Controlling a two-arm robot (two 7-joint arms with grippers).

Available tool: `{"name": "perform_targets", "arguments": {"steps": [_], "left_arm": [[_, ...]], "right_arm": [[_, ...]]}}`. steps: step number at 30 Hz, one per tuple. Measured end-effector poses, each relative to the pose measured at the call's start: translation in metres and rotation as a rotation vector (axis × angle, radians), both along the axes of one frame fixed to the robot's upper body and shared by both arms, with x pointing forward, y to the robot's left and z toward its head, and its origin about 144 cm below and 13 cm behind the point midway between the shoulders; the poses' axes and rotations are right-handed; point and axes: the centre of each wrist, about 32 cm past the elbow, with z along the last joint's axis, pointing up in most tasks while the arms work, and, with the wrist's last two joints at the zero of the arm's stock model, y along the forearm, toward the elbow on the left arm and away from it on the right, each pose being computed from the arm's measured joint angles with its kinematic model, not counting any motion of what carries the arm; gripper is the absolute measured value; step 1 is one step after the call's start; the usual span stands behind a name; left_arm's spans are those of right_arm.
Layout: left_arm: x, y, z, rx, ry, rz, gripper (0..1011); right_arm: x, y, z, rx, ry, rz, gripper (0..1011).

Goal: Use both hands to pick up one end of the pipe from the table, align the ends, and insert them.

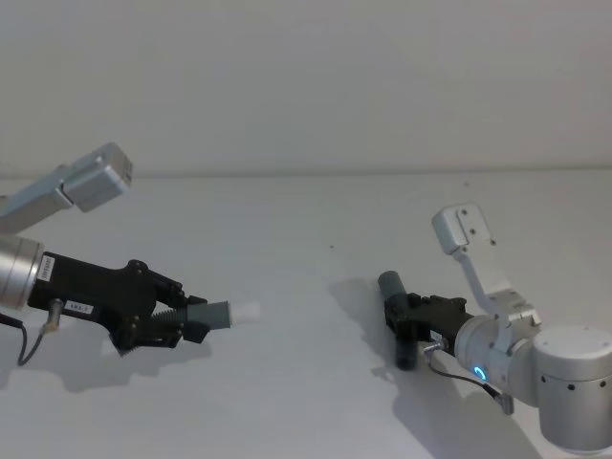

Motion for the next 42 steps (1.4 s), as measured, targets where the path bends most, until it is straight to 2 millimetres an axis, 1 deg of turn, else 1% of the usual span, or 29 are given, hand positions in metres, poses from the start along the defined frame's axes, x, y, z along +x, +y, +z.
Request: {"name": "perform_targets", "arguments": {"steps": [1,4,7,24,34,42], "left_arm": [[0.0,0.0,0.0,0.0,0.0,0.0,323],[0.0,0.0,0.0,0.0,0.0,0.0,323],[0.0,0.0,0.0,0.0,0.0,0.0,323],[0.0,0.0,0.0,0.0,0.0,0.0,323],[0.0,0.0,0.0,0.0,0.0,0.0,323],[0.0,0.0,0.0,0.0,0.0,0.0,323]], "right_arm": [[0.0,0.0,0.0,0.0,0.001,0.0,335],[-0.001,-0.001,0.0,0.001,0.002,0.004,258],[-0.003,-0.002,-0.001,0.0,0.005,0.009,219],[-0.011,-0.012,-0.004,0.0,-0.012,0.07,205],[-0.009,-0.024,-0.004,0.018,-0.117,0.168,204],[-0.003,-0.037,-0.003,0.045,-0.225,0.28,204]]}}
